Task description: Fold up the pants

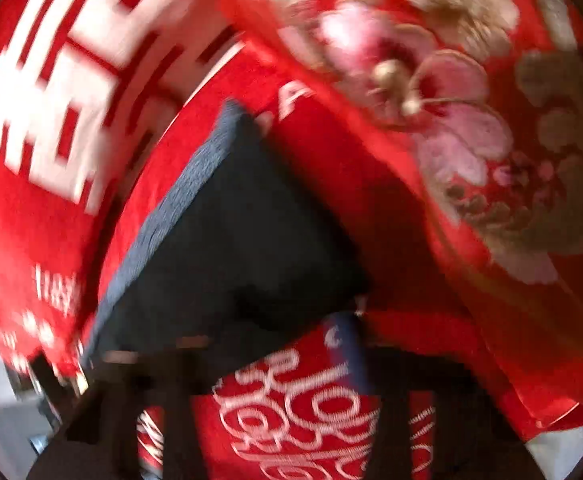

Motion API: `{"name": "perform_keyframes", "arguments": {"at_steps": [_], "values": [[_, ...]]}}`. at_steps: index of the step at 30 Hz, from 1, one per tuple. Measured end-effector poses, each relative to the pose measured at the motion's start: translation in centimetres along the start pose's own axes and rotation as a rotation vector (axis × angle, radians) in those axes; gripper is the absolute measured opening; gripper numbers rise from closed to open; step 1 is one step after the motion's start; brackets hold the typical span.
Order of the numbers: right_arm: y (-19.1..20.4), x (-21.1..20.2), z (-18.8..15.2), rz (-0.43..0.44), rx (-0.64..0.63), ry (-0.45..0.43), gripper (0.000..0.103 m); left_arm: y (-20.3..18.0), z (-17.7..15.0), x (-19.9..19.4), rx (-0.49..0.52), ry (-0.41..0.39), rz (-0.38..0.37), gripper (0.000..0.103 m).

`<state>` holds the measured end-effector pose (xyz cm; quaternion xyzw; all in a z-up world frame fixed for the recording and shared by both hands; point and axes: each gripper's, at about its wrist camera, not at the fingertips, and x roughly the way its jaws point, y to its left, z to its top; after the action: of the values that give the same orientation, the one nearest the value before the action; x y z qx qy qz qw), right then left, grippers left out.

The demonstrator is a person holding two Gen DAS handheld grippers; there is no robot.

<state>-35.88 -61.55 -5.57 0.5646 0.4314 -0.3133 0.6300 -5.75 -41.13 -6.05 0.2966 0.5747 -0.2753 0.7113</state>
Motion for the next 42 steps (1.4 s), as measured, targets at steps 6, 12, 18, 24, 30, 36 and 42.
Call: {"name": "perform_keyframes", "arguments": {"at_steps": [6,12,18,24,30,36,42], "values": [[4.6,-2.7,1.2,0.036,-0.21,-0.083,0.012,0.8,1.0,-1.2,-0.046,-0.015,-0.001,0.007],[2.9,-0.9,1.1,-0.106,-0.217,0.018,0.026,0.5,2.6,-2.8,-0.048,-0.046,0.0,0.007],[8.6,-4.8,0.1,-0.022,-0.413,-0.143,0.027,-1.7,5.5,-2.0,0.009,-0.049,-0.007,0.007],[11.5,5.0,5.0,-0.054,-0.462,0.018,0.027,-2.3,6.9,1.2,-0.037,-0.019,0.033,0.007],[7.9,3.7,8.1,-0.152,-0.353,-0.106,0.016,-1.5,5.3,0.9,0.014,-0.057,0.08,0.008],[9.6,1.4,3.5,-0.125,-0.47,-0.035,0.047,1.5,2.6,-1.2,-0.057,0.003,0.061,0.008],[9.7,5.2,-3.5,-0.165,-0.54,0.042,0.05,2.7,-2.1,-1.1,-0.082,0.075,0.051,0.008]]}}
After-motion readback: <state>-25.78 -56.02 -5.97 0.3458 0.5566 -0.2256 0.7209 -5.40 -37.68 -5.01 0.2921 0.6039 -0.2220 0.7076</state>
